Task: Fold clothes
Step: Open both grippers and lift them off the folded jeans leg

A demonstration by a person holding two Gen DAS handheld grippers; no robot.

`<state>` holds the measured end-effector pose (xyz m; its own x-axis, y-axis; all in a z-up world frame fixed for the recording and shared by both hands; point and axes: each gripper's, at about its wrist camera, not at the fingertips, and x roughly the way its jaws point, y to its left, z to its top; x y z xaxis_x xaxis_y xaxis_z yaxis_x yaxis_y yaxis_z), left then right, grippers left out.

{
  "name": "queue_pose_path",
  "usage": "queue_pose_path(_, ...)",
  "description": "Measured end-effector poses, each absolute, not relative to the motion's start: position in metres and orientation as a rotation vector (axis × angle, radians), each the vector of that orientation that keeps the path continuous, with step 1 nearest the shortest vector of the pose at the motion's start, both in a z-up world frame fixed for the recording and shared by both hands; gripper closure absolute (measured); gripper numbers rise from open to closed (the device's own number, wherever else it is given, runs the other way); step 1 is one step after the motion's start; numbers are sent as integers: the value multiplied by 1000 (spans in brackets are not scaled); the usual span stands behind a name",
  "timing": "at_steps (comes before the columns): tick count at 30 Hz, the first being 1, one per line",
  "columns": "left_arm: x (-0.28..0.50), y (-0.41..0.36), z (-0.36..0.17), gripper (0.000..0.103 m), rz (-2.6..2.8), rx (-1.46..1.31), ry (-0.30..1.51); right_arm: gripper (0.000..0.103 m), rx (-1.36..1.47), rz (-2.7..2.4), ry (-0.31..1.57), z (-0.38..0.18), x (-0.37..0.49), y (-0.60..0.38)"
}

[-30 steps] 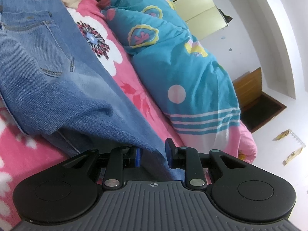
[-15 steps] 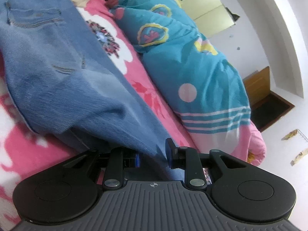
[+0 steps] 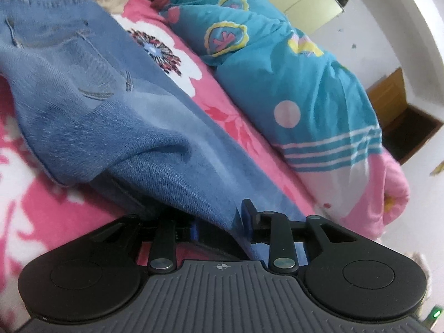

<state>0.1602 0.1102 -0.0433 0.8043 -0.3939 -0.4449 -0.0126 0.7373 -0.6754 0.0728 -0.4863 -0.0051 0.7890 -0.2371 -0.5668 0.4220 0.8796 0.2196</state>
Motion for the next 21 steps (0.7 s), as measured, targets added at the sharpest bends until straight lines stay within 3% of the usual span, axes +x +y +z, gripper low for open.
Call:
queue_pose_path(3,142,105,-37,48,-203,-662,583,93,363,-277,558,-15,86,-481)
queue_pose_path(6,123,100,-31,42,-182,-604,554,97,389,-300,604,-42,94,-492)
queue_pose_path(11,92,91,-22,42,-147,-507,504,93,489,-295,532,-35,77,-502)
queue_pose_path(21,89,88,-1,53,-56,-477,438,93,148,368,611,13,151,-297)
